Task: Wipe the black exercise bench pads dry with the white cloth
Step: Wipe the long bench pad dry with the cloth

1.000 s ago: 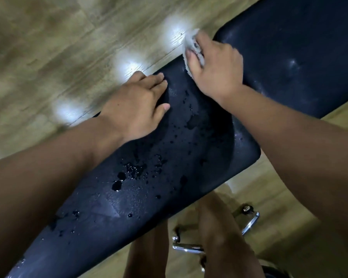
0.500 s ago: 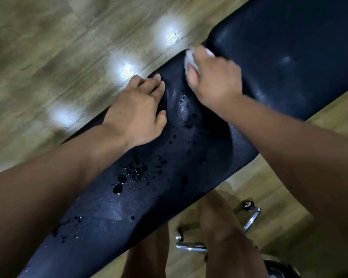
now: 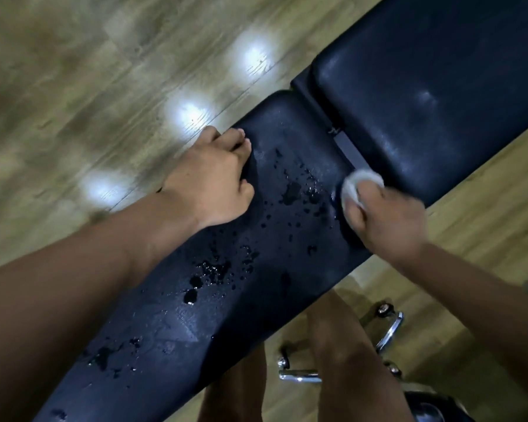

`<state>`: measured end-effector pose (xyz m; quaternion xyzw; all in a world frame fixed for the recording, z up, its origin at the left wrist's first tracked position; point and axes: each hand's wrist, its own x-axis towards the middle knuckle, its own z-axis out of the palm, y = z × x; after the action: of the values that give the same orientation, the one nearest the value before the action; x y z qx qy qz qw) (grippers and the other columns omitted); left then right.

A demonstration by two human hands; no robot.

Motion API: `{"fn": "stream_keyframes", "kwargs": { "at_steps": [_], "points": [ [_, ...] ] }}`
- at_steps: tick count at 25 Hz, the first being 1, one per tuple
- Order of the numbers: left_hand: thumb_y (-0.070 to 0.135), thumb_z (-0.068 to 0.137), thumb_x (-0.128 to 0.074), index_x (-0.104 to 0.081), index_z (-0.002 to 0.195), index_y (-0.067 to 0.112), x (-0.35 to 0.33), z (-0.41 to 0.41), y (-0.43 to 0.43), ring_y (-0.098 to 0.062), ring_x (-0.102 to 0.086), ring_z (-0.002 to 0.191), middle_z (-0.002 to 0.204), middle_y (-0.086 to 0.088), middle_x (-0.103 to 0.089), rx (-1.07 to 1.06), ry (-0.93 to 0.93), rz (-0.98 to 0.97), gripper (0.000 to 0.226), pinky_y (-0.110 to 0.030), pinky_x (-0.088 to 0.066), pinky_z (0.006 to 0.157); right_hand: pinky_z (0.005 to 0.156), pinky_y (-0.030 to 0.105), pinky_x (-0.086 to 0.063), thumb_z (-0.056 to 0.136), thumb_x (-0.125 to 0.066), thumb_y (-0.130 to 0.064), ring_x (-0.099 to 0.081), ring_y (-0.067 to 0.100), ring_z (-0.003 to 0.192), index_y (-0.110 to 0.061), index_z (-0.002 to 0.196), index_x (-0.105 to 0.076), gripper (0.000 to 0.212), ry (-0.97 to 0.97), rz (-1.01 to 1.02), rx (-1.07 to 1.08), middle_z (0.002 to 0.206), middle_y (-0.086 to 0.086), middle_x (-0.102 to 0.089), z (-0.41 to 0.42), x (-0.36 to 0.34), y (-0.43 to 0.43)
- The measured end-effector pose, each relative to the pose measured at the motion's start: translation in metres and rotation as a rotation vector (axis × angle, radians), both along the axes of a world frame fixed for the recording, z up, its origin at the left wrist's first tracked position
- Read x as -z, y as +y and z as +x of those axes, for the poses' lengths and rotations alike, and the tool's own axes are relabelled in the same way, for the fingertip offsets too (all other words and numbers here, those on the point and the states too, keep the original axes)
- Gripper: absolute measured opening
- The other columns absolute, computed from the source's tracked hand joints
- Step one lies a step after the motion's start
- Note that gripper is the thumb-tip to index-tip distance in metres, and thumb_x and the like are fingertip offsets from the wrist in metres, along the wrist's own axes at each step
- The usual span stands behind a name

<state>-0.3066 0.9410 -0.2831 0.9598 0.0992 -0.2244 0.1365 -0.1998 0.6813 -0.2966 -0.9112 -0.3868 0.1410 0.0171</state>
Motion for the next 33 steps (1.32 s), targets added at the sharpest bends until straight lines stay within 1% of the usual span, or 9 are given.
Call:
{"fn": "stream_keyframes", "kwargs": {
  "at_steps": [6, 9, 13, 19, 23, 25, 28, 30, 33],
  "points": [
    [0.034, 0.087, -0.048, -0.032, 0.150, 0.009, -0.003, 0.003, -0.002, -0.029, -0.033, 0.126, 0.155, -0.002, -0.029, 0.015, 0.044, -0.007, 0.069, -0.033, -0.036, 0.101, 0.063, 0.035, -0.038, 0.097, -0.042, -0.034, -0.060, 0.034, 0.084, -0.010, 0.118, -0.058, 0.036, -0.136, 0.170, -0.052, 0.102, 0.015, -0.062, 0.044, 0.036, 0.172],
    [0.035, 0.088, -0.046, -0.032, 0.150, 0.010, -0.006, 0.006, 0.004, -0.027, -0.032, 0.124, 0.153, 0.000, -0.029, 0.010, 0.064, -0.018, 0.068, -0.034, -0.041, 0.101, 0.073, 0.043, -0.045, 0.094, -0.046, -0.026, -0.056, 0.038, 0.087, -0.005, 0.106, -0.059, 0.027, -0.042, 0.210, -0.040, 0.098, 0.019, -0.059, 0.028, 0.030, 0.101],
    [0.036, 0.088, -0.046, -0.029, 0.151, 0.009, -0.007, 0.003, -0.002, -0.025, -0.030, 0.122, 0.154, 0.001, -0.027, -0.036, 0.067, -0.042, 0.071, -0.030, -0.045, 0.093, 0.069, 0.047, -0.051, 0.088, -0.045, -0.023, -0.053, 0.039, 0.082, -0.006, 0.096, -0.056, 0.022, 0.095, 0.056, 0.063, 0.093, 0.018, -0.057, -0.009, -0.003, -0.015],
    [0.034, 0.088, -0.046, -0.030, 0.151, 0.011, -0.002, 0.000, -0.002, -0.024, -0.028, 0.125, 0.156, 0.002, -0.026, -0.106, -0.002, -0.090, 0.069, -0.028, -0.037, 0.099, 0.076, 0.037, -0.035, 0.094, -0.047, -0.019, -0.053, 0.038, 0.094, -0.006, 0.107, -0.058, 0.022, -0.078, 0.163, -0.014, 0.108, 0.021, -0.056, 0.029, 0.024, 0.143],
    [0.026, 0.084, -0.043, -0.060, 0.126, 0.013, -0.001, -0.010, 0.005, -0.024, -0.040, 0.119, 0.131, -0.003, -0.055, -0.188, -0.102, -0.181, 0.048, -0.031, -0.040, 0.095, 0.085, 0.037, -0.044, 0.099, -0.039, -0.033, -0.055, 0.035, 0.108, -0.015, 0.121, -0.059, 0.035, 0.205, -0.064, -0.449, 0.118, 0.014, -0.059, 0.031, 0.030, 0.212],
    [0.025, 0.082, -0.038, -0.060, 0.124, 0.012, -0.001, -0.027, 0.010, -0.024, -0.043, 0.119, 0.128, -0.003, -0.058, -0.219, -0.115, -0.177, 0.050, -0.036, -0.045, 0.095, 0.087, 0.040, -0.047, 0.098, -0.038, -0.037, -0.058, 0.035, 0.100, -0.009, 0.112, -0.062, 0.039, 0.258, 0.035, -0.562, 0.107, 0.015, -0.063, 0.045, 0.024, 0.195],
    [0.023, 0.090, -0.042, -0.047, 0.141, 0.015, -0.005, -0.052, 0.013, -0.022, -0.036, 0.130, 0.146, 0.003, -0.045, -0.256, -0.061, -0.170, 0.052, -0.037, -0.044, 0.100, 0.078, 0.045, -0.049, 0.098, -0.038, -0.036, -0.060, 0.038, 0.086, -0.002, 0.092, -0.058, 0.040, 0.165, 0.076, -0.337, 0.094, 0.021, -0.063, 0.083, 0.011, 0.154],
    [0.021, 0.092, -0.044, -0.044, 0.144, 0.014, -0.006, -0.058, 0.011, -0.020, -0.034, 0.133, 0.149, 0.003, -0.042, -0.304, -0.060, -0.210, 0.053, -0.036, -0.044, 0.102, 0.068, 0.043, -0.046, 0.096, -0.043, -0.028, -0.057, 0.039, 0.080, -0.008, 0.080, -0.048, 0.026, 0.110, 0.047, -0.222, 0.088, 0.023, -0.060, 0.083, 0.009, 0.153],
    [0.018, 0.088, -0.045, -0.057, 0.131, 0.011, -0.004, -0.060, 0.010, -0.024, -0.047, 0.122, 0.132, -0.002, -0.056, -0.355, -0.091, -0.202, 0.045, -0.043, -0.052, 0.089, 0.085, 0.042, -0.047, 0.091, -0.042, -0.028, -0.060, 0.039, 0.096, -0.010, 0.099, -0.064, 0.030, 0.054, 0.059, -0.374, 0.102, 0.019, -0.066, 0.034, 0.018, 0.177]
  ]
}}
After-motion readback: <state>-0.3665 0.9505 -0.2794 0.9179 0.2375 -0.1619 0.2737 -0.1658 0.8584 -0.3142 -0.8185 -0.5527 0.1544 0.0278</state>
